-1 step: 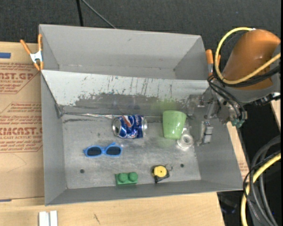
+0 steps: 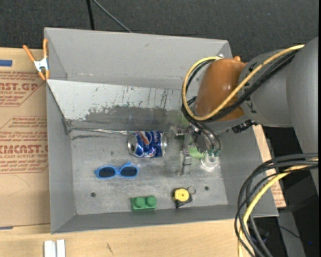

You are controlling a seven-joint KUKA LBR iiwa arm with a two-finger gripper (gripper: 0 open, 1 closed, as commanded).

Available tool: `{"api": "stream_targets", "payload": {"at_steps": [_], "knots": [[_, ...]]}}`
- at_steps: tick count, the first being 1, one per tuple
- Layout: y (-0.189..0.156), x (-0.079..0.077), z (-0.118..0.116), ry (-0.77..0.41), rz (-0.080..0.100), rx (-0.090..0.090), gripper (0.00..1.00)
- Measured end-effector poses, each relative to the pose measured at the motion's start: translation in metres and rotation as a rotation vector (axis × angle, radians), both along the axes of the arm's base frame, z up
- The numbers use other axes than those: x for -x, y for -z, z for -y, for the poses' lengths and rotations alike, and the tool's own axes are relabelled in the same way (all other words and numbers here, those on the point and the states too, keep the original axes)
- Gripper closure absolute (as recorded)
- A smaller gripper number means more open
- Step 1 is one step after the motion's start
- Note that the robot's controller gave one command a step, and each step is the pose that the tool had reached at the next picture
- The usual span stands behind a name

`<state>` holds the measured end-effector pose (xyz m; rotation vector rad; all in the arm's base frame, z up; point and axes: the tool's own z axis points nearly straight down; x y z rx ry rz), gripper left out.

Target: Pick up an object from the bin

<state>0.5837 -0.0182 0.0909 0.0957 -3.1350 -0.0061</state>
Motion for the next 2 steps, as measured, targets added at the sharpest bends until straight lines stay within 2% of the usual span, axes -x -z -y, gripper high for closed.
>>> {"api": "stream_targets", "payload": {"at_steps": [1,2], "knots": [[0.023,0.012,-0.048,-0.014,0.003,0.000,0.00],[0.022,0.028,-0.065,0.007,0.004,0.002,0.00]]}}
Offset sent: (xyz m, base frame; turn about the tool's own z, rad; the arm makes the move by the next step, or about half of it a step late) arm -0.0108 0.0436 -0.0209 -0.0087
